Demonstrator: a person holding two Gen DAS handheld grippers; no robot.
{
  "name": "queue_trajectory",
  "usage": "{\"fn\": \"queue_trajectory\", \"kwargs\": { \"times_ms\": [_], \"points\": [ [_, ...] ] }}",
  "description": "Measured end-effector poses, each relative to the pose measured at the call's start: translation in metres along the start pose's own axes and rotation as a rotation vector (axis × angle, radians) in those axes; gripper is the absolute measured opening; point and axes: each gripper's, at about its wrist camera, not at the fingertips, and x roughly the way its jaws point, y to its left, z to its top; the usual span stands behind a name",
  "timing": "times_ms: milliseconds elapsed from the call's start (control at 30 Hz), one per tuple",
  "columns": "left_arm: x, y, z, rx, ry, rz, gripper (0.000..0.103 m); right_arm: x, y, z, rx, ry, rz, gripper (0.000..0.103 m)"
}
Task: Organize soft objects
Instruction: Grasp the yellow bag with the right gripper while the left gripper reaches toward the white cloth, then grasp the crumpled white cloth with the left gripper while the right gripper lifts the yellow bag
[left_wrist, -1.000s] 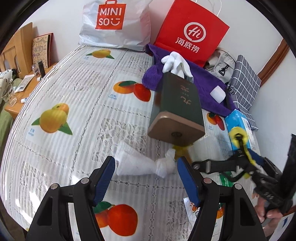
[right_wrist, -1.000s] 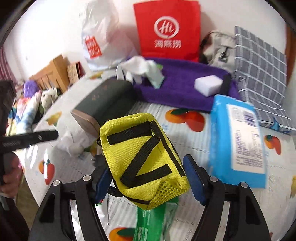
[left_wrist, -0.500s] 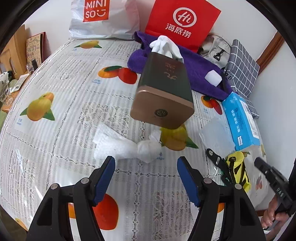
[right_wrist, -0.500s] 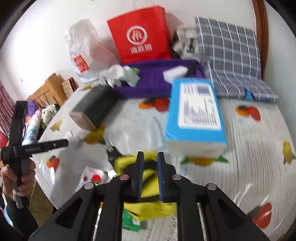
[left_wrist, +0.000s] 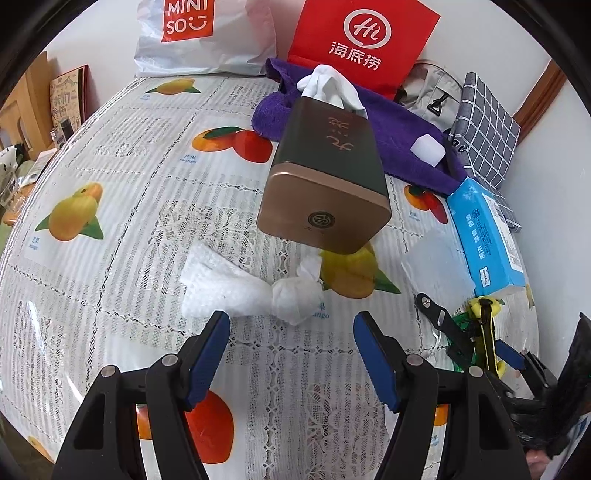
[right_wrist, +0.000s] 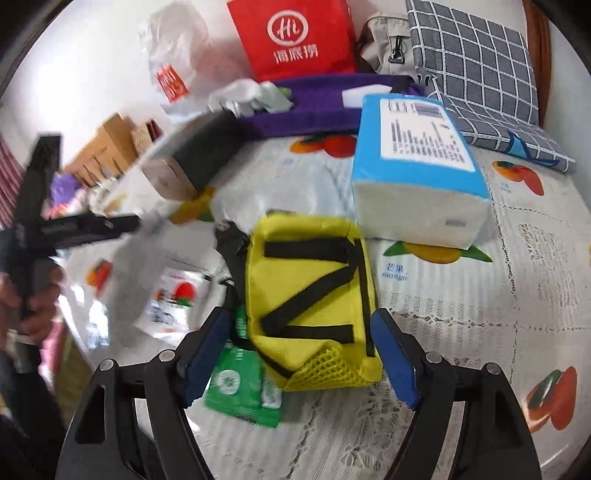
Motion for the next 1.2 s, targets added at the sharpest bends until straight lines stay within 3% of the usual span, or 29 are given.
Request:
{"fn": "queue_trajectory", "kwargs": {
  "times_ms": [100,167,267,700,900,1067,1200],
  "points": [
    [0.004,0.002,0.0,0.0,0.004,0.006,0.068,0.007,0.0,-0.004,-0.025,-0.015,-0.054,0.071],
    [0.005,0.004,0.0,-0.007,0.004,0.007,0.068,0.005,-0.004,-0.003,-0.021,-0.022,-0.042,0.061],
    [0.006,0.007,0.001,-0.021,0.001,-0.005,0.068,-0.003,-0.016,-0.001,0.018,-0.027,-0.012,0.054],
    [0.006,0.002,0.002,-0.009,-0.02,-0.031,0.068,-0.057,-0.03,0.005,0.099,-0.153,0.052,0.052],
    [0.009,-0.006,0.002,0.011,-0.035,-0.028,0.068,-0.078,-0.044,-0.001,0.132,-0.194,0.033,0.052],
    [0.015,-0.013,0.003,0.043,-0.056,0.024,0.066,-0.081,-0.058,-0.007,0.157,-0.193,-0.006,0.052],
    [0.018,-0.016,0.005,0.059,-0.075,0.06,0.044,-0.074,-0.065,-0.015,0.167,-0.169,-0.024,0.052]
  ]
}}
